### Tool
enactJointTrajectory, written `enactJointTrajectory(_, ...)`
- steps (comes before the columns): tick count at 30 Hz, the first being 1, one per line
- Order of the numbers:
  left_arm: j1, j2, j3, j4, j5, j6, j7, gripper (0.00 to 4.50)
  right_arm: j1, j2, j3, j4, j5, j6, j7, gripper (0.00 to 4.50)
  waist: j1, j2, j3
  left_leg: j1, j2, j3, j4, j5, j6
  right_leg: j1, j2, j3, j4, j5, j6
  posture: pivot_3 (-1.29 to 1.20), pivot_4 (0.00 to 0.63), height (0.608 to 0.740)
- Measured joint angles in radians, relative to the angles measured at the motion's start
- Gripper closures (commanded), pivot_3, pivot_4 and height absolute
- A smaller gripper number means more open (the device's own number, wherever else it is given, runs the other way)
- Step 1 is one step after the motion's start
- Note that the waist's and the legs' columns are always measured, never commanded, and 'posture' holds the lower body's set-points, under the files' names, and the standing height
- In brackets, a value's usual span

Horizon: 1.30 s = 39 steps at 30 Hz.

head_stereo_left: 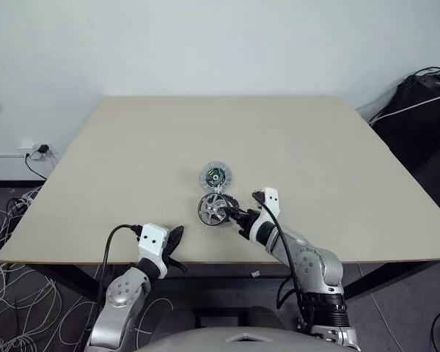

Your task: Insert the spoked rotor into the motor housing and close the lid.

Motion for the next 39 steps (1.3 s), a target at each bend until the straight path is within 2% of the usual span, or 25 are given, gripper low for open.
enactJointTrajectory(8,-0.001,-0.001,0.0,0.0,0.0,0.0,0.0,4.5,-0.005,0.003,-0.055,-0.008,0.147,0.037,-0.098,4.12,-0.001,0.001,0.0,-0.001,0.0,0.0,-0.001,0.0,0.0,-0.001,0.0,0.0,0.0,0.0,0.0,0.0,0.0,0.74)
enactJointTrajectory(24,-0.001,-0.002,-0.001,0.0,0.0,0.001,0.0,4.5,-0.014,0.002,-0.075,0.079,0.292,0.004,-0.218,4.12,-0.001,0.003,-0.002,-0.001,0.0,0.0,-0.001,0.0,0.001,0.0,-0.001,0.0,0.0,0.0,0.0,0.0,0.0,0.74)
enactJointTrajectory(37,-0.001,-0.001,-0.002,0.0,0.0,0.003,-0.001,4.5,-0.018,0.003,-0.114,0.146,0.476,-0.038,-0.351,4.12,0.005,0.005,-0.003,-0.001,0.0,0.0,-0.001,-0.001,0.002,0.0,-0.001,0.0,-0.001,0.0,0.0,0.0,0.0,0.74)
enactJointTrajectory(39,-0.001,-0.001,-0.002,0.0,0.0,0.01,-0.001,4.5,-0.018,0.003,-0.114,0.146,0.485,-0.043,-0.363,3.39,0.005,0.005,-0.003,-0.001,0.0,0.0,-0.001,-0.001,0.002,0.0,-0.002,0.0,-0.001,0.0,0.0,0.0,0.0,0.74)
